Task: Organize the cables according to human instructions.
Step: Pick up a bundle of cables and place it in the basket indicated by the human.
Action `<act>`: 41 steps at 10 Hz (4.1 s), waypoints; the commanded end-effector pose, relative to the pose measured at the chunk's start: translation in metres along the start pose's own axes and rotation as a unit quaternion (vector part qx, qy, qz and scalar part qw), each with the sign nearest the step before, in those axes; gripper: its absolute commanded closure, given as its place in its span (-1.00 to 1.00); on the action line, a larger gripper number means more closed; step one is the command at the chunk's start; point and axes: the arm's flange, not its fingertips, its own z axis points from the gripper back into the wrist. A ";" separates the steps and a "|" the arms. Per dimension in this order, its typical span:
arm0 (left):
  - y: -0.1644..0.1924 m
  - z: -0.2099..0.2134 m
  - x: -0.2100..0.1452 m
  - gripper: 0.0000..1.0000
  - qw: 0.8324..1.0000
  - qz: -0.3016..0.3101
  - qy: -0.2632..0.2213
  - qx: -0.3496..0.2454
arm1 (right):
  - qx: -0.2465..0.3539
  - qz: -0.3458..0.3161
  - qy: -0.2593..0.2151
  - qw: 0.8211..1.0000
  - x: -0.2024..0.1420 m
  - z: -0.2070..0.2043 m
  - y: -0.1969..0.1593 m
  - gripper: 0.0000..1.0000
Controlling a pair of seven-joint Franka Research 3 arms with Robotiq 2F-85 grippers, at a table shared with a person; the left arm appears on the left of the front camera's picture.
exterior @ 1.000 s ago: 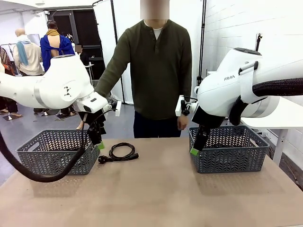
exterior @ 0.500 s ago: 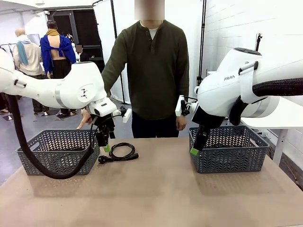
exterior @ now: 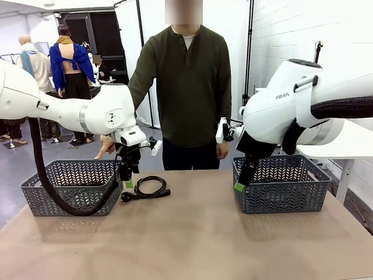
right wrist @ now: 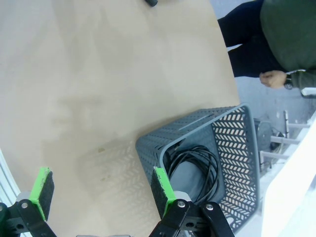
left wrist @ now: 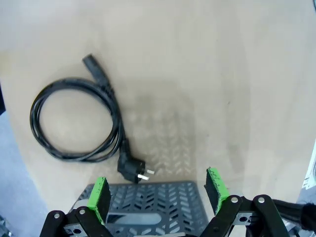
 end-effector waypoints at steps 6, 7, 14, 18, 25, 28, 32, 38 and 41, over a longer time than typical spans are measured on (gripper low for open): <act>0.000 0.000 0.000 -1.00 1.000 0.000 0.000 0.000 | -0.005 -0.004 0.003 1.000 0.000 -0.001 0.000 -1.00; 0.000 0.000 0.000 -1.00 1.000 0.000 0.000 0.000 | -0.005 -0.004 0.003 1.000 0.000 -0.001 0.000 -1.00; 0.005 -0.006 0.007 -1.00 1.000 0.005 0.003 0.009 | -0.005 -0.004 0.003 1.000 0.000 -0.001 0.000 -1.00; 0.021 -0.024 0.027 -1.00 1.000 0.016 0.011 0.011 | -0.005 -0.004 0.003 1.000 0.000 -0.001 0.000 -1.00; 0.033 -0.059 0.035 -1.00 0.999 0.043 0.010 0.015 | -0.005 -0.004 0.003 1.000 0.000 -0.001 0.000 -1.00; 0.037 -0.074 0.035 -1.00 0.999 0.036 0.002 0.021 | -0.005 -0.004 0.003 1.000 0.000 -0.001 0.000 -1.00; 0.045 -0.087 0.030 -1.00 1.000 0.031 0.003 0.003 | -0.005 -0.004 0.003 1.000 0.000 -0.001 0.000 -1.00; 0.046 -0.094 0.028 -1.00 0.999 0.026 0.004 -0.021 | -0.005 -0.004 0.003 1.000 0.000 -0.001 0.000 -1.00; 0.045 -0.098 0.027 -1.00 0.999 0.027 0.004 -0.025 | -0.005 -0.004 0.003 1.000 0.000 -0.001 0.000 -1.00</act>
